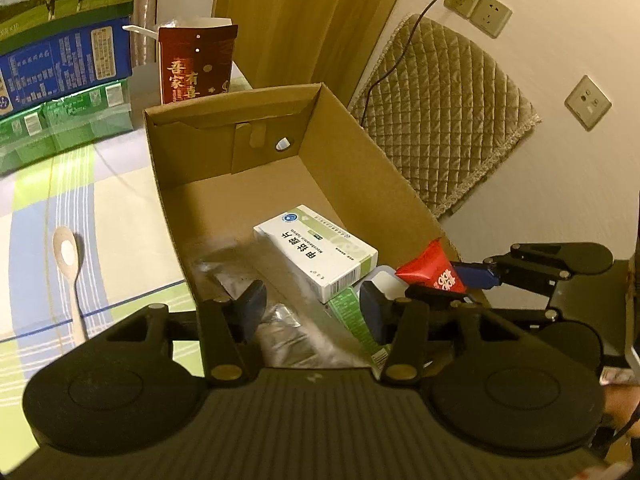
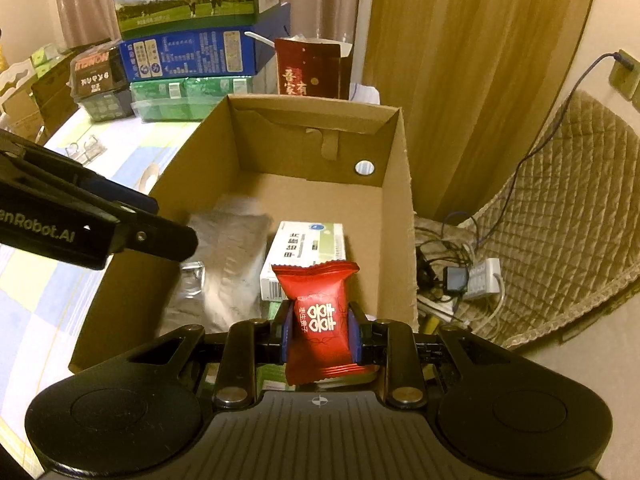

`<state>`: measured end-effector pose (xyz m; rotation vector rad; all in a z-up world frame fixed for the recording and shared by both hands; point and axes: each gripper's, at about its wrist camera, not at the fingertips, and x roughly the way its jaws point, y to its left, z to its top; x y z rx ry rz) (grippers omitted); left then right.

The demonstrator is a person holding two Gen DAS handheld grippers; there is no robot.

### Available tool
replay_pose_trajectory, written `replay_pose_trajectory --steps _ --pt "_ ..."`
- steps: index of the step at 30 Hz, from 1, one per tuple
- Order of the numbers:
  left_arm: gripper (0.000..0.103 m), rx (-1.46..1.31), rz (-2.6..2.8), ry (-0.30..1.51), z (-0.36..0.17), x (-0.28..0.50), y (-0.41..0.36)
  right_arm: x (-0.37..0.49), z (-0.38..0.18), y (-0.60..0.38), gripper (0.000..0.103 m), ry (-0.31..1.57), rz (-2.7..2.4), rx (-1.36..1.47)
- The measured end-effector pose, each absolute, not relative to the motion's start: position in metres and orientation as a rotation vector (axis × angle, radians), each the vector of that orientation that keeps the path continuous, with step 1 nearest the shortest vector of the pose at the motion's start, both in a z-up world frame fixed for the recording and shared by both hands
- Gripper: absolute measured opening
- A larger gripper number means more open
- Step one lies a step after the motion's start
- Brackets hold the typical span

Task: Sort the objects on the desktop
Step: 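Lower the foil packet with the left tool into the box while the right tool lowers the candy, then open the left tool releasing the foil packet while the right tool releases the red candy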

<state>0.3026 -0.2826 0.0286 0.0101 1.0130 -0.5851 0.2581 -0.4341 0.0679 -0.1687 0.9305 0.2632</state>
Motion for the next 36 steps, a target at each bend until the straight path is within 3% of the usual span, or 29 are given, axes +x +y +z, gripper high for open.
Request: replay_pose_trajectory --steps 13,14,15,17,36 --pt "0.046 0.097 -0.591 0.996 0.023 0.287 -0.270 0.265 0.064 -0.425 0.025 0.922 0.282 -0.146" --pt "0.046 0.096 -0.592 0.997 0.022 0.288 -0.269 0.266 0.064 -0.426 0.032 0.919 0.285 -0.134" --pt "0.046 0.094 -0.591 0.997 0.022 0.287 -0.269 0.267 0.064 -0.428 0.047 0.915 0.288 -0.115" --pt "0.047 0.097 -0.588 0.997 0.021 0.287 -0.268 0.268 0.065 -0.431 0.057 0.907 0.288 -0.086" --pt "0.052 0.109 -0.576 0.985 0.030 0.270 -0.252 0.238 0.081 -0.433 0.058 0.902 0.275 -0.100"
